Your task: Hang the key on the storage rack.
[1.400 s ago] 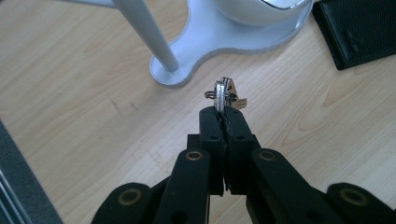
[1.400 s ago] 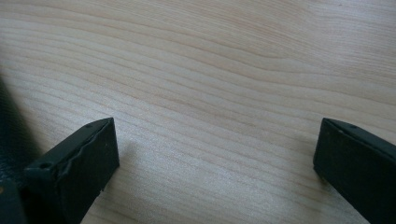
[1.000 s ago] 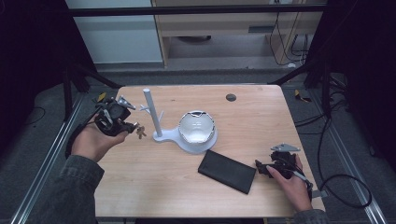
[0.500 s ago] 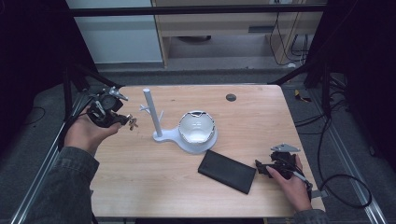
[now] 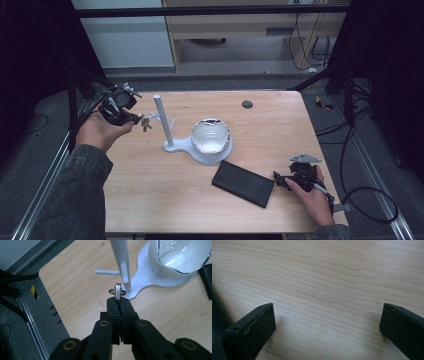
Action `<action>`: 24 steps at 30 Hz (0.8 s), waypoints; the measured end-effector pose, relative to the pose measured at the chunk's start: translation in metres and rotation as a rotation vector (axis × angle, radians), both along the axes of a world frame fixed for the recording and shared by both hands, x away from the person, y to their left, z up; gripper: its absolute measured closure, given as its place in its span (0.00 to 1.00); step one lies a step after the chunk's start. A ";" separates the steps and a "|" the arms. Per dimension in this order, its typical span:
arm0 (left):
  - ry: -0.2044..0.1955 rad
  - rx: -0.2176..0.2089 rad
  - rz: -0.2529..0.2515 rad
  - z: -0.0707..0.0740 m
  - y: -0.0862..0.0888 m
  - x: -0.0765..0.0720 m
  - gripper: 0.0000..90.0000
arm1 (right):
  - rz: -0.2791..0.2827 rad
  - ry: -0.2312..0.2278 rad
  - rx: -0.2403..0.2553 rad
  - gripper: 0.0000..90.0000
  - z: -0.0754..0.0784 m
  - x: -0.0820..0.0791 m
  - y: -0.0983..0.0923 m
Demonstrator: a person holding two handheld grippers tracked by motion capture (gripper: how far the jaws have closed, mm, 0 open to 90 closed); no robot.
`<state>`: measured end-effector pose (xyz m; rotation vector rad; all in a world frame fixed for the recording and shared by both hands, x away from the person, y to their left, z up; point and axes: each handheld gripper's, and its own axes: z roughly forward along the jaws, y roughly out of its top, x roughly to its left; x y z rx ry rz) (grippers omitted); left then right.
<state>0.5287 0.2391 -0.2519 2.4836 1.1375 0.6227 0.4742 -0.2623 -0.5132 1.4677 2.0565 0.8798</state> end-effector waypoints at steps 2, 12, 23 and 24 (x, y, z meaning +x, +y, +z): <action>-0.003 -0.002 -0.001 0.001 -0.001 0.002 0.98 | 0.000 0.000 0.000 0.01 0.000 0.000 0.000; 0.010 -0.009 -0.004 -0.002 -0.002 0.008 0.98 | -0.001 0.000 -0.002 0.01 0.000 0.000 0.000; 0.009 -0.019 -0.012 -0.002 -0.006 0.011 0.98 | -0.001 0.001 0.000 0.01 0.000 0.000 0.000; 0.008 -0.019 -0.014 -0.002 -0.007 0.011 0.98 | -0.001 0.000 0.000 0.01 0.000 0.000 0.000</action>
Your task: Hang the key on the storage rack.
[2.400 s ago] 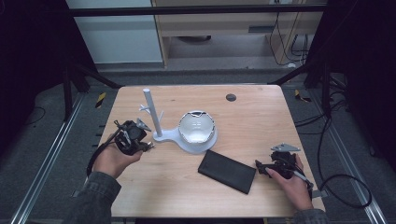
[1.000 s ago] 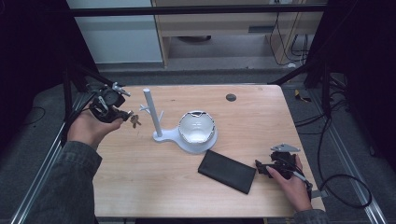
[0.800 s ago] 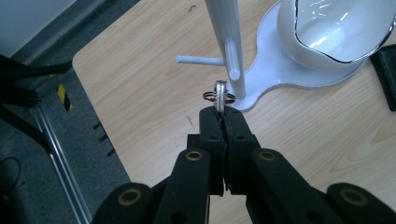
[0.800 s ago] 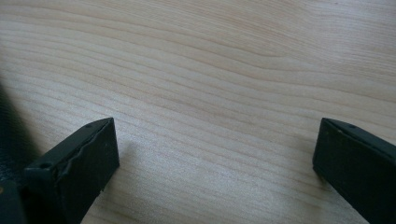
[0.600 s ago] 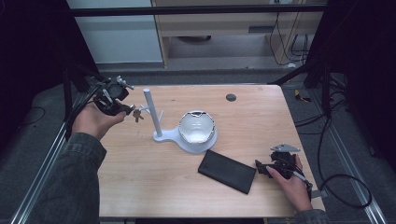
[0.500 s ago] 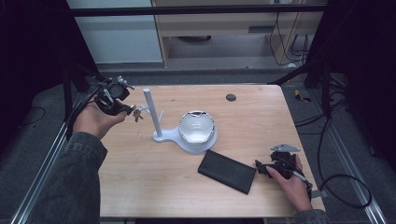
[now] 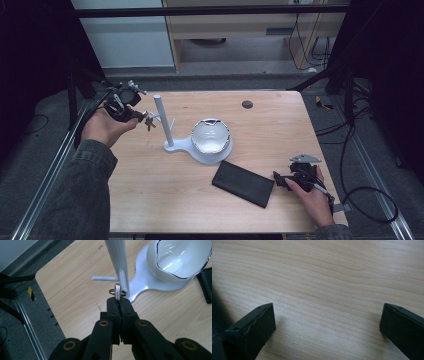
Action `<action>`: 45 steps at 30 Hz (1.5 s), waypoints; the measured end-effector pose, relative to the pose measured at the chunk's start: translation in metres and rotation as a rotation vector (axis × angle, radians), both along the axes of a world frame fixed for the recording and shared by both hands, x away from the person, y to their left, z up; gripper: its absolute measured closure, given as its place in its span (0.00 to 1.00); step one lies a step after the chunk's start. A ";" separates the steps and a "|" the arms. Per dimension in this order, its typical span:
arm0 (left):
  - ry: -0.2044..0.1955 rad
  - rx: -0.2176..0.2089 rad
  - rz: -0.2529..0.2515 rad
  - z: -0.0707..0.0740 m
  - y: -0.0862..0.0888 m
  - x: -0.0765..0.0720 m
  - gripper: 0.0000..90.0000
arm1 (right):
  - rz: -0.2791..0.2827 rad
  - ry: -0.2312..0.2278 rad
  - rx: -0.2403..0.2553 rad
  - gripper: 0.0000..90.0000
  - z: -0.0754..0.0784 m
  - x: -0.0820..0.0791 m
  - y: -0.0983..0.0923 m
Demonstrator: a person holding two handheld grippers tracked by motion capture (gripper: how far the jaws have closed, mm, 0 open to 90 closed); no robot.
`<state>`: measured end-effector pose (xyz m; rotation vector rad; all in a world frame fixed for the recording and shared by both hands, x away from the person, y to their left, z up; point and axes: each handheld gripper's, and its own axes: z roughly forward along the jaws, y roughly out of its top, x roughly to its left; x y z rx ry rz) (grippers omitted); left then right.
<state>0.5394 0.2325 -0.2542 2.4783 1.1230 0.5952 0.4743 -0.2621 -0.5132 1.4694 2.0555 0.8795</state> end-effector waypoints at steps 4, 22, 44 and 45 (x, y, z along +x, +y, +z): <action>0.000 -0.002 0.002 0.000 -0.001 0.001 0.98 | 0.001 0.000 -0.001 0.01 0.000 0.000 0.000; -0.040 -0.010 0.011 -0.007 -0.001 0.004 0.89 | 0.000 0.000 -0.001 0.01 0.000 0.000 0.000; -0.157 -0.149 -0.127 -0.079 -0.029 -0.078 0.18 | -0.001 0.004 0.005 0.01 0.000 0.000 0.000; -0.156 -0.149 -0.130 -0.084 -0.032 -0.079 0.16 | -0.001 0.003 0.005 0.01 0.000 0.000 0.000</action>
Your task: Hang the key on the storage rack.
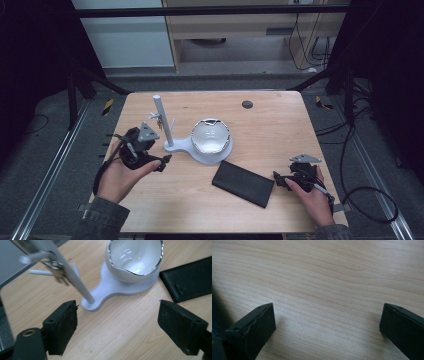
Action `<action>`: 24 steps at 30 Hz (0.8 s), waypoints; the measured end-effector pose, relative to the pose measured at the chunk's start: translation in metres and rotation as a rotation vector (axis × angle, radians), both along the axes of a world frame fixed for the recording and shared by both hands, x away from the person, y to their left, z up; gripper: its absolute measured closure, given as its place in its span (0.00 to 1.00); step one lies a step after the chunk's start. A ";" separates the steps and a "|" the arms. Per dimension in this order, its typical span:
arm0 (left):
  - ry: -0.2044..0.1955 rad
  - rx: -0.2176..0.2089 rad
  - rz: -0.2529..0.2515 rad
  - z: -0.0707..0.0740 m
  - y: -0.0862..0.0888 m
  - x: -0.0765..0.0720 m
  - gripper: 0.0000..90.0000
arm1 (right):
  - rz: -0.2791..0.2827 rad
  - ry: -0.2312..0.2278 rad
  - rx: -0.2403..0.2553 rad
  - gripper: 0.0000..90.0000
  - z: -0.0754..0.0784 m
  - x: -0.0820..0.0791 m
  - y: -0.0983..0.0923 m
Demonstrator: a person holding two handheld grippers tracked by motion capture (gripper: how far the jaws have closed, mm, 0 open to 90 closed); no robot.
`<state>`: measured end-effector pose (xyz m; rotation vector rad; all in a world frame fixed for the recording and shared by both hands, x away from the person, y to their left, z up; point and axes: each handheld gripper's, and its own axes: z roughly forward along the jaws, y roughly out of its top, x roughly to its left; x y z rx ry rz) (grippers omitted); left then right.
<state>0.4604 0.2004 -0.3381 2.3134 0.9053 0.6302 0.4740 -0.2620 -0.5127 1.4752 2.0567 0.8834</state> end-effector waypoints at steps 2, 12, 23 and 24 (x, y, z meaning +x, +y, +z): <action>0.003 -0.004 -0.013 -0.012 -0.009 -0.001 0.16 | 0.000 0.000 0.000 0.01 0.000 0.000 0.000; 0.074 -0.011 -0.088 -0.064 -0.055 -0.010 0.22 | 0.000 0.000 0.000 0.01 0.000 0.000 0.000; 0.106 -0.011 -0.151 -0.090 -0.092 -0.016 0.30 | 0.000 0.000 0.000 0.01 0.000 0.000 0.000; 0.109 -0.016 -0.155 -0.092 -0.096 -0.016 0.41 | 0.000 0.000 0.000 0.01 0.000 0.000 0.000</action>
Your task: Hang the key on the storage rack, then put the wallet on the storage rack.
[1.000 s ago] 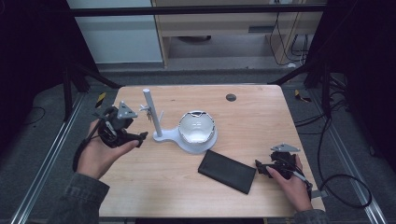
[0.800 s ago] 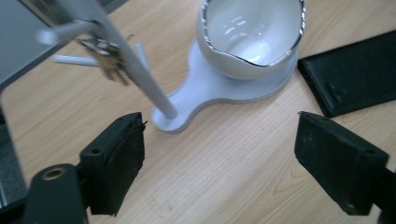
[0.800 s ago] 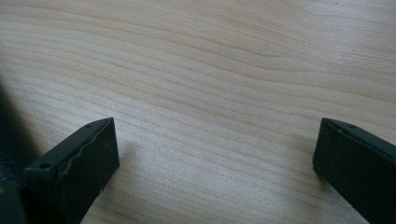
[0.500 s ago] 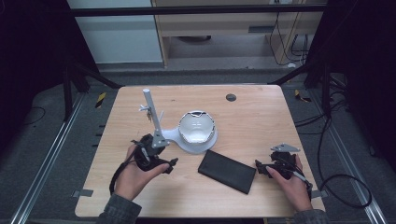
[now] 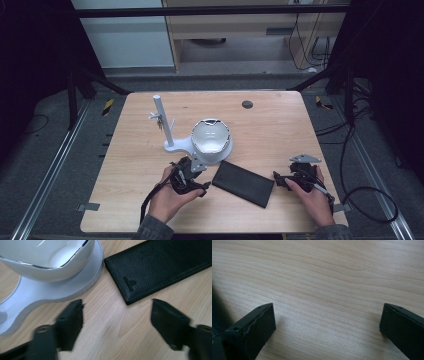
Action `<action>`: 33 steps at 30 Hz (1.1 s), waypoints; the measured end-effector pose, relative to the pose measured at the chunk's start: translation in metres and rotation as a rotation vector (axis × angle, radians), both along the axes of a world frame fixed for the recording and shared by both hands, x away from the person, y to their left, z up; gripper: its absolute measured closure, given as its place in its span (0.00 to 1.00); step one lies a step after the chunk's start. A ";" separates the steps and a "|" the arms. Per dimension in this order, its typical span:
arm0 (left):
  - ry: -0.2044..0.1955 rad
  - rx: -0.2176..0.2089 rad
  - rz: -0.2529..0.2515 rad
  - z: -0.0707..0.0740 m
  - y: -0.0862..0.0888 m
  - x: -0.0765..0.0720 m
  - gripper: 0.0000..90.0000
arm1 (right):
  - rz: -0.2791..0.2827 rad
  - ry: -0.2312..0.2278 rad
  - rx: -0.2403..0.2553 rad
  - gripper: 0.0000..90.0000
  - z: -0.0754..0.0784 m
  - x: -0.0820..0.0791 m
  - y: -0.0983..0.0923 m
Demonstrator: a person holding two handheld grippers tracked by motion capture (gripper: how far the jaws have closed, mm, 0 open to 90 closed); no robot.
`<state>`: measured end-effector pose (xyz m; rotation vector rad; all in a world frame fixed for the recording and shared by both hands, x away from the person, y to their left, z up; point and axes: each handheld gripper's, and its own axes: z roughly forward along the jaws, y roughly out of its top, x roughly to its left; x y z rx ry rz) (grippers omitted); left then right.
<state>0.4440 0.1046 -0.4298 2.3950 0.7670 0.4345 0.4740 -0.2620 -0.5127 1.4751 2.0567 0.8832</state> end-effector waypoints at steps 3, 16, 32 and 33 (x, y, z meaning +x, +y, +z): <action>0.015 -0.009 -0.009 -0.004 -0.004 -0.002 0.67 | 0.000 0.000 0.000 0.01 0.000 0.000 0.000; 0.079 0.034 -0.025 -0.019 -0.011 0.006 1.00 | -0.001 0.002 0.001 0.01 0.000 0.000 0.000; 0.126 0.087 -0.038 -0.037 -0.016 0.016 1.00 | -0.001 0.002 0.001 0.01 0.000 0.000 0.000; 0.131 0.092 -0.038 -0.037 -0.016 0.017 1.00 | -0.001 0.002 0.001 0.01 0.000 0.000 0.000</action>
